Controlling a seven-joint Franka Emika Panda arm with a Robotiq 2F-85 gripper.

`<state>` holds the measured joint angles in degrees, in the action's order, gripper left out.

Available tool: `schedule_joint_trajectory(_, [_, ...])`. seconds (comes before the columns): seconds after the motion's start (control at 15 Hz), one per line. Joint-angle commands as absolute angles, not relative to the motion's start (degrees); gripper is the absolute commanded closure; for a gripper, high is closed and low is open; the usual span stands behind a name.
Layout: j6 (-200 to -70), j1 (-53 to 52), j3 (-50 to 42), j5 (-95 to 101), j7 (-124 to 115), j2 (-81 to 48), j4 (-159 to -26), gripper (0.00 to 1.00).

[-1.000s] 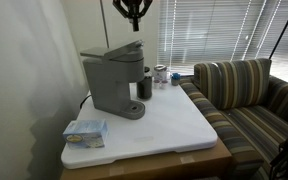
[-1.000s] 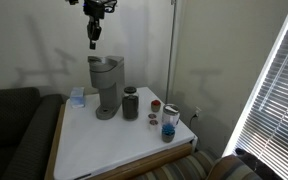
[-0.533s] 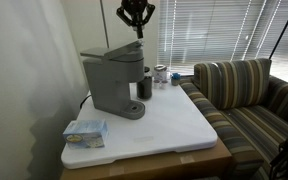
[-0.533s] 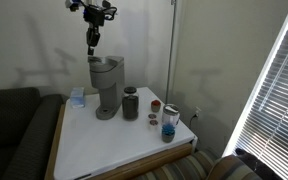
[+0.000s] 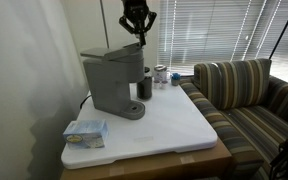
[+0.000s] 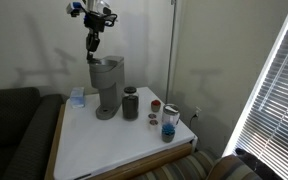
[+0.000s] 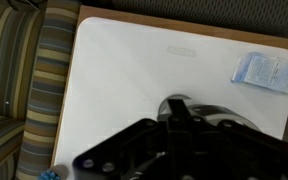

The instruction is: Close the coffeemaker

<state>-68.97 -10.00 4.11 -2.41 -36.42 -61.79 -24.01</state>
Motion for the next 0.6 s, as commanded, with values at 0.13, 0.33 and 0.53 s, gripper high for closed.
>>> schedule_joint_trajectory(0.13, [-68.0,-9.8,4.1,-2.6,-37.4,-61.3,-27.3,1.0])
schedule_joint_trajectory(0.33, [-66.5,-9.8,4.1,-2.7,-38.7,-61.4,-28.1,1.0])
schedule_joint_trajectory(0.53, [-61.7,-9.7,4.3,-3.0,-39.8,-61.6,-28.9,1.0])
